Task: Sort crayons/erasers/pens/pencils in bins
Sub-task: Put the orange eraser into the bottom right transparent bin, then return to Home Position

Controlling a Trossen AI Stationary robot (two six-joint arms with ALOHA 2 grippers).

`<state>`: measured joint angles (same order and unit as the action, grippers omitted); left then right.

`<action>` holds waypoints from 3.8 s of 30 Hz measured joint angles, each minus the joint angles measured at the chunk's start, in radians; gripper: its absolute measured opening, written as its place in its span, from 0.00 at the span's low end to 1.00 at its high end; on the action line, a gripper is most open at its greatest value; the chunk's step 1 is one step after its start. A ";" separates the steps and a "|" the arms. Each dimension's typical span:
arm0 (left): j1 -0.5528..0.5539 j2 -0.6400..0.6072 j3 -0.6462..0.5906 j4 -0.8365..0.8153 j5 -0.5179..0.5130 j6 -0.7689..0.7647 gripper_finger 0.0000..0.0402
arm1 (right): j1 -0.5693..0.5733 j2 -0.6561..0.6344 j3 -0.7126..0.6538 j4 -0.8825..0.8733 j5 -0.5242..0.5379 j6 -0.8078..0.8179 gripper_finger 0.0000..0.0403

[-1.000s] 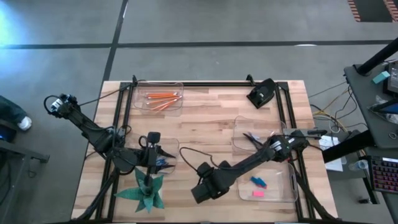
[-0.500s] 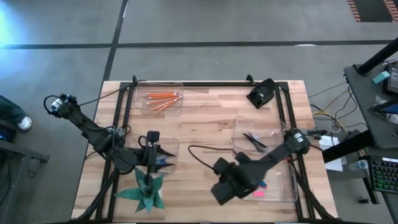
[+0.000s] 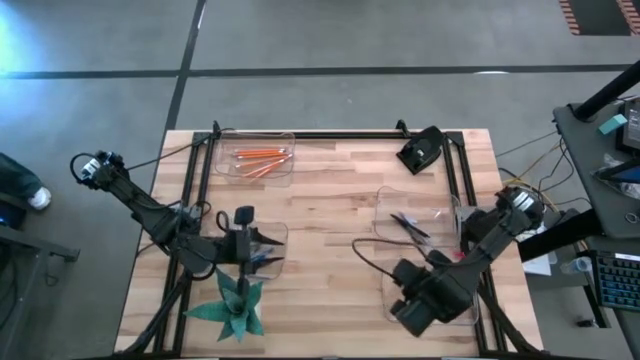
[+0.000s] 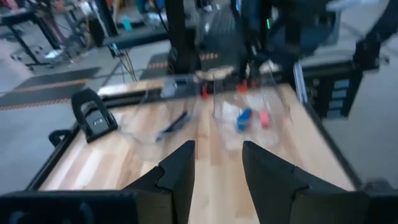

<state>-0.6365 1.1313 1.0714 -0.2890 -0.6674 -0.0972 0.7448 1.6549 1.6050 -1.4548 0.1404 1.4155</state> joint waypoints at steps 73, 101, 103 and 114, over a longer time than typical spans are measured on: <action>0.000 -0.093 0.000 0.432 -0.161 0.053 0.30 | 0.099 -0.451 -0.856 0.851 -0.014 -0.346 0.14; 0.002 -0.790 -0.113 -0.323 -0.329 -0.040 0.30 | -0.392 -0.633 -0.819 0.778 0.071 -0.482 0.34; 0.001 -0.843 -0.163 -0.332 -0.317 -0.021 0.30 | -0.426 -0.651 -0.805 0.780 0.091 -0.484 0.34; 0.002 -1.062 -0.456 -0.096 -0.330 0.014 0.30 | -0.490 -0.688 -0.680 0.780 0.444 -0.433 0.34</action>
<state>-0.6349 0.0690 0.6149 -0.3847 -0.9976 -0.0830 0.2546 0.9665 0.9253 -0.6753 0.5841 0.9821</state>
